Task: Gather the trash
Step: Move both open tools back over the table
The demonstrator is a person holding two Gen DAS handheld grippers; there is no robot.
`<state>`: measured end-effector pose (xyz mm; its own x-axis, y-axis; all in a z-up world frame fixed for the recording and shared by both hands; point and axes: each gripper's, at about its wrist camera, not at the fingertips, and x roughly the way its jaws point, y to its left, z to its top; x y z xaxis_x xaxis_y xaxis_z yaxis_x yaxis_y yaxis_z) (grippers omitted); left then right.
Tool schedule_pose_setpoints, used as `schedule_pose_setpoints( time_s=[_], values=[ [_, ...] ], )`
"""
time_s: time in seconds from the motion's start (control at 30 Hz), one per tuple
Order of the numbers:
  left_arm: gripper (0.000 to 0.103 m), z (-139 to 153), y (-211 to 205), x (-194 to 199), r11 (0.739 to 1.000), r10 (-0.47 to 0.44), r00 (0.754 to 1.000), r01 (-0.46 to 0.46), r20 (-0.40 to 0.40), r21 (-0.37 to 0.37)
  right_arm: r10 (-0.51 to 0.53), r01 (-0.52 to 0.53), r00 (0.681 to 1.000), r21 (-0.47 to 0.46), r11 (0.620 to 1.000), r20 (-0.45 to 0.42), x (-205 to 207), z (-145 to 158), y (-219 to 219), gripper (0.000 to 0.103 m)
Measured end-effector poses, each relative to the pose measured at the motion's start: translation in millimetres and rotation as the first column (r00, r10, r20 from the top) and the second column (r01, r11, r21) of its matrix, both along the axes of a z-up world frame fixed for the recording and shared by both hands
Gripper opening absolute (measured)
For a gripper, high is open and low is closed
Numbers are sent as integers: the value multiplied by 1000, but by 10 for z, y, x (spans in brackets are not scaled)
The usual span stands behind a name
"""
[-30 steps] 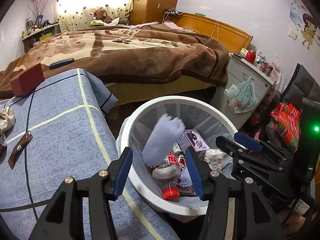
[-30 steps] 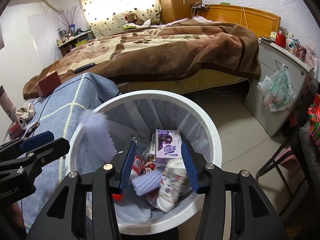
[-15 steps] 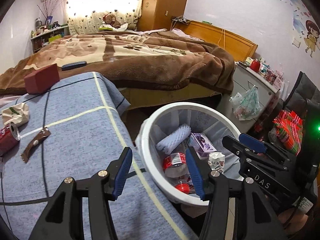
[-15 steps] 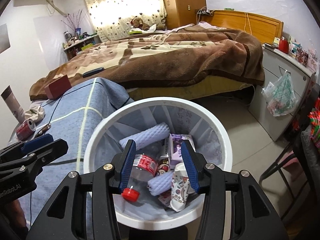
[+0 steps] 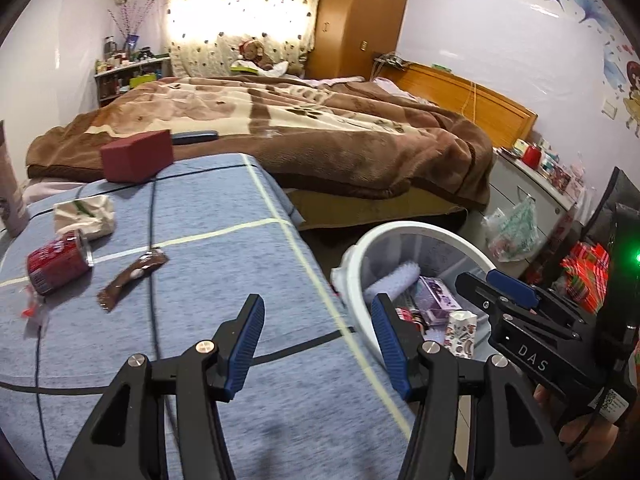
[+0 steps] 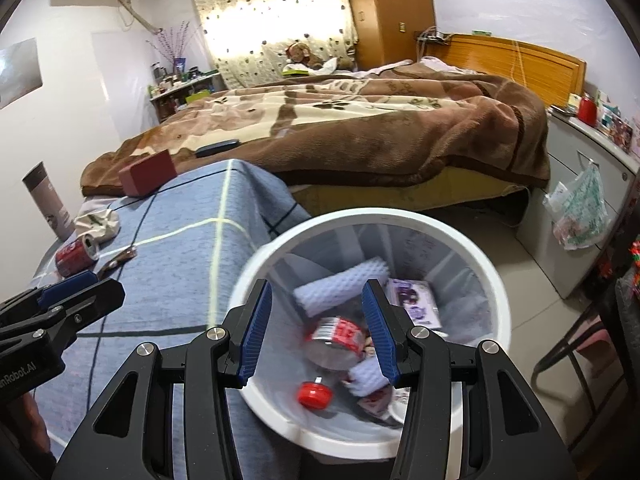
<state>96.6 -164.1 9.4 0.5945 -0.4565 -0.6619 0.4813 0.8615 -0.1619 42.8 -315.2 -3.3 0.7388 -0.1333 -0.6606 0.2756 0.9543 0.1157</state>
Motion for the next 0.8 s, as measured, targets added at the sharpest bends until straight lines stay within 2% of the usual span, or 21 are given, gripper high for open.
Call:
schedule_pose_setpoints(
  time_s=[0.37,0.8],
  values=[
    [60,25,642,91,992,124,992,-124,11,-13,91,-91,996,-3,996,13,196,48,411,49],
    [61,44,1692,242,943,334,942,-333,19,-21,224,-224,975,-5,975,0,495,71,985,49]
  ],
)
